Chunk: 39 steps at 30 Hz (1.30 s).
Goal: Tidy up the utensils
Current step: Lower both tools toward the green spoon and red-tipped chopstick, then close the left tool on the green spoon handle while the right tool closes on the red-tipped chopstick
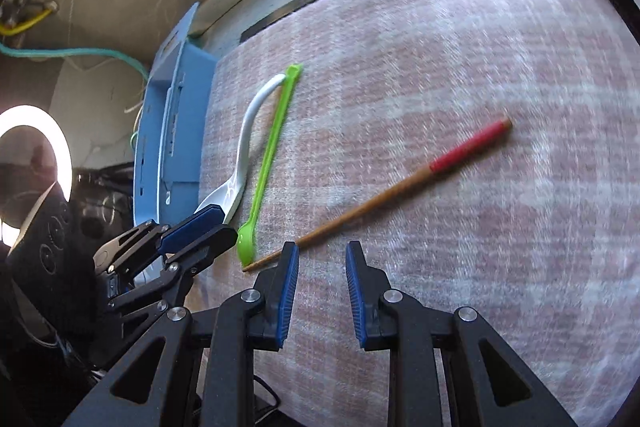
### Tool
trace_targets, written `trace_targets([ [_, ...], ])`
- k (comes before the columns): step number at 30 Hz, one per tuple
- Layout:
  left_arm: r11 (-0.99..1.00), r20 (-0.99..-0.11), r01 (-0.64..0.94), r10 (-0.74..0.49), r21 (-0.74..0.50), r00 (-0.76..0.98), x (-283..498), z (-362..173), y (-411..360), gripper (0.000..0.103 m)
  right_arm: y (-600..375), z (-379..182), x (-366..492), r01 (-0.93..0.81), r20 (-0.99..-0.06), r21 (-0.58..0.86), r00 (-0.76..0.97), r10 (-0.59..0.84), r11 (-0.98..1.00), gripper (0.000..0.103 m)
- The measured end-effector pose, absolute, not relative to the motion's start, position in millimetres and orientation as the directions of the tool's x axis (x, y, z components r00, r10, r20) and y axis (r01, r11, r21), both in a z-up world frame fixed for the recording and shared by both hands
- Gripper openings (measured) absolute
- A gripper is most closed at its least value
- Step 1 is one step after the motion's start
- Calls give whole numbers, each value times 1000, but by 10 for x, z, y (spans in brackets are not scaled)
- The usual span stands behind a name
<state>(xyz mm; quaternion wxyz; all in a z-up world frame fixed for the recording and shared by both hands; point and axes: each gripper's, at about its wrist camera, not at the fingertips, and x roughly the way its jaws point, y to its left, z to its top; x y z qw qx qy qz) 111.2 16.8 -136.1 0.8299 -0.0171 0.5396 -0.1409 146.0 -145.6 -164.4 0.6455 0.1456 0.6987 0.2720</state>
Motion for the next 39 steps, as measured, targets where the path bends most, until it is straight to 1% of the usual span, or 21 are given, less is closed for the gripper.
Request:
trace_targets([
  [5, 956, -922, 261, -216, -133, 322, 1294, -1482, 83, 19, -1492, -1775, 1496, -20, -827, 560, -84, 556, 828, 22],
  [7, 955, -931, 276, -192, -105, 312, 1353, -1521, 63, 19, -1475, -1778, 1517, -2, -836, 546, -60, 545, 838, 22],
  [13, 954, -944, 286, -169, -85, 285, 1518, -1634, 23, 19, -1368, -1812, 1631, 30, -854, 517, -45, 518, 855, 23],
  [14, 954, -943, 289, -170, -84, 288, 1526, -1649, 15, 19, -1332, -1808, 1654, 31, -858, 511, -48, 512, 859, 23],
  [16, 951, -940, 295, -177, -87, 292, 1513, -1645, 7, 12, -1297, -1796, 1678, 27, -863, 502, -48, 502, 865, 23],
  [18, 950, -937, 294, -191, -102, 292, 1491, -1643, -6, 11, -1262, -1789, 1705, 5, -869, 493, -43, 493, 870, 23],
  [21, 954, -932, 275, -201, -117, 303, 1424, -1641, -24, 11, -1189, -1749, 1765, -94, -891, 453, -39, 451, 887, 22],
  [22, 955, -930, 266, -209, -128, 304, 1386, -1630, -13, 10, -1139, -1734, 1775, -133, -901, 433, -44, 432, 891, 21],
  [23, 958, -927, 250, -214, -138, 308, 1357, -1628, -14, 9, -1094, -1725, 1784, -172, -910, 414, -49, 412, 894, 18],
  [27, 969, -910, 147, -238, -198, 340, 1191, -1629, 2, 7, -987, -1677, 1789, -334, -929, 359, -37, 368, 872, 16],
  [31, 960, -884, 21, -267, -281, 383, 969, -1644, 89, 3, -853, -1602, 1756, -504, -951, 265, 4, 309, 822, 13],
  [33, 961, -885, 7, -258, -277, 389, 867, -1628, 92, 3, -814, -1562, 1722, -573, -960, 209, 34, 277, 793, 11],
  [35, 968, -892, 20, -240, -252, 382, 833, -1611, 76, 4, -833, -1555, 1717, -571, -958, 232, 7, 287, 787, 10],
  [37, 974, -901, 25, -219, -226, 375, 869, -1598, 57, 4, -918, -1582, 1753, -499, -949, 284, -26, 314, 819, 10],
  [38, 978, -906, 25, -203, -209, 373, 895, -1591, 62, 4, -979, -1601, 1792, -450, -941, 317, -42, 335, 835, 14],
  [39, 980, -911, 33, -195, -197, 363, 944, -1596, 48, 7, -1063, -1631, 1816, -396, -930, 356, -66, 360, 846, 17],
])
